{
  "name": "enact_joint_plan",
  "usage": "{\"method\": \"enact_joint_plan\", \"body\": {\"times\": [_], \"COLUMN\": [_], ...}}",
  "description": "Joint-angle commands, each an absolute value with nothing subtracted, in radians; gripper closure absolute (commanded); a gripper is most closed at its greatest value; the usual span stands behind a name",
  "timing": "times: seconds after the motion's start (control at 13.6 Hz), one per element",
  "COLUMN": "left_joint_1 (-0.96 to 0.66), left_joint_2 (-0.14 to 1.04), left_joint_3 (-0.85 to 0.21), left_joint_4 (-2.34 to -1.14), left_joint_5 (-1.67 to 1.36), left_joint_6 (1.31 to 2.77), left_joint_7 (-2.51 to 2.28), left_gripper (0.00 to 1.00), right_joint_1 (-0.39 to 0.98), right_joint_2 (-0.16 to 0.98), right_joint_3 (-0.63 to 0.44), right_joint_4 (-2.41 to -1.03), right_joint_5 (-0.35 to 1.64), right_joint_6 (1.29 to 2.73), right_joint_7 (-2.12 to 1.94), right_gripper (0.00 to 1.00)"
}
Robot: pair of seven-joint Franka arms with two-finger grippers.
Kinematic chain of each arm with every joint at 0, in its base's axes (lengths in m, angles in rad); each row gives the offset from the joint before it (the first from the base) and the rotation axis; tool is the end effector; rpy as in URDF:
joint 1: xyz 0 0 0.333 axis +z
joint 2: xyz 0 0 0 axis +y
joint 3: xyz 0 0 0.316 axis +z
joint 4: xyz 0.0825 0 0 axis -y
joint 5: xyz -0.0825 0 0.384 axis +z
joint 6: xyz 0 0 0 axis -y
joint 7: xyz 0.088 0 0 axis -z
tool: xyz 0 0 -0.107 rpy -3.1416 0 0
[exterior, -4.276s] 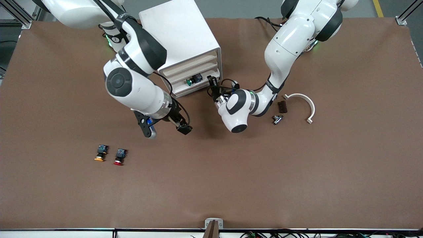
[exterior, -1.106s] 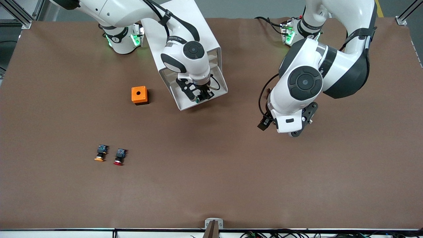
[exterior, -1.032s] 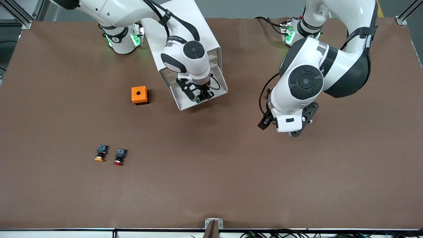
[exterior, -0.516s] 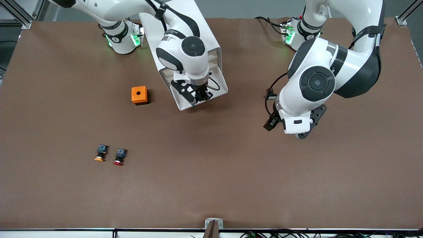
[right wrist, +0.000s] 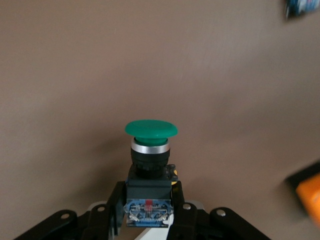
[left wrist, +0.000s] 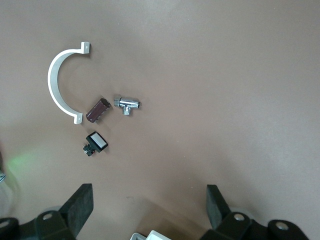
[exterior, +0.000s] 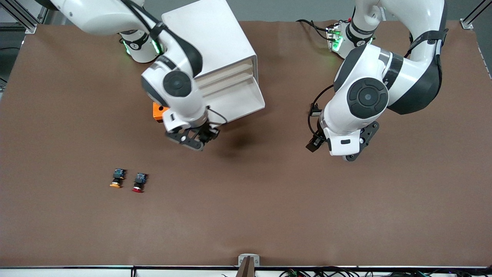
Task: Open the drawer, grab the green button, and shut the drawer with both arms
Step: 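Place the green button beside the red button with the right gripper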
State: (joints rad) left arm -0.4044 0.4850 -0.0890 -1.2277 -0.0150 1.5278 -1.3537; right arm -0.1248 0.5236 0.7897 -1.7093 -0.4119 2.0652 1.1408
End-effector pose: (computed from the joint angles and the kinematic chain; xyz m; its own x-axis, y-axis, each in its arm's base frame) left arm 0.6031 -0.3114 0.4812 0.6379 0.7644 -0.0942 0.7470 -0.6438 -0.1657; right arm 0.5619 0.3402 0.3582 0.9408 -0.3389 0.0017 -0.3389 -0.9408 -0.0071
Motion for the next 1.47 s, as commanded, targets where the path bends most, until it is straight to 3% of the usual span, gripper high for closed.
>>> {"method": "enact_joint_plan", "body": {"times": [0.0,0.29,0.44,0.66,1.11,1.4], "left_joint_1": [-0.417,-0.417,-0.419,-0.419,-0.420,-0.420], "left_joint_2": [0.463,0.465,0.465,0.466,0.465,0.474], "left_joint_3": [-0.091,-0.092,-0.092,-0.094,-0.095,-0.095], "left_joint_4": [-1.255,-1.255,-1.256,-1.256,-1.256,-1.256], "left_joint_5": [0.002,0.002,0.002,0.002,0.002,0.002], "left_joint_6": [1.522,1.522,1.523,1.522,1.522,1.523], "left_joint_7": [-1.336,-1.332,-1.332,-1.330,-1.328,-1.328], "left_gripper": [0.01,0.01,0.01,0.01,0.01,0.01], "right_joint_1": [-0.167,-0.167,-0.167,-0.164,-0.160,-0.163], "right_joint_2": [0.555,0.636,0.663,0.722,0.767,0.784], "right_joint_3": [0.714,0.542,0.508,0.494,0.456,0.451], "right_joint_4": [-1.677,-1.606,-1.608,-1.608,-1.611,-1.618], "right_joint_5": [-0.419,-0.417,-0.416,-0.417,-0.422,-0.423], "right_joint_6": [2.071,2.163,2.218,2.310,2.336,2.358], "right_joint_7": [0.886,0.568,0.514,0.511,0.489,0.489], "right_gripper": [0.97,0.97,0.97,0.97,0.95,0.83]}}
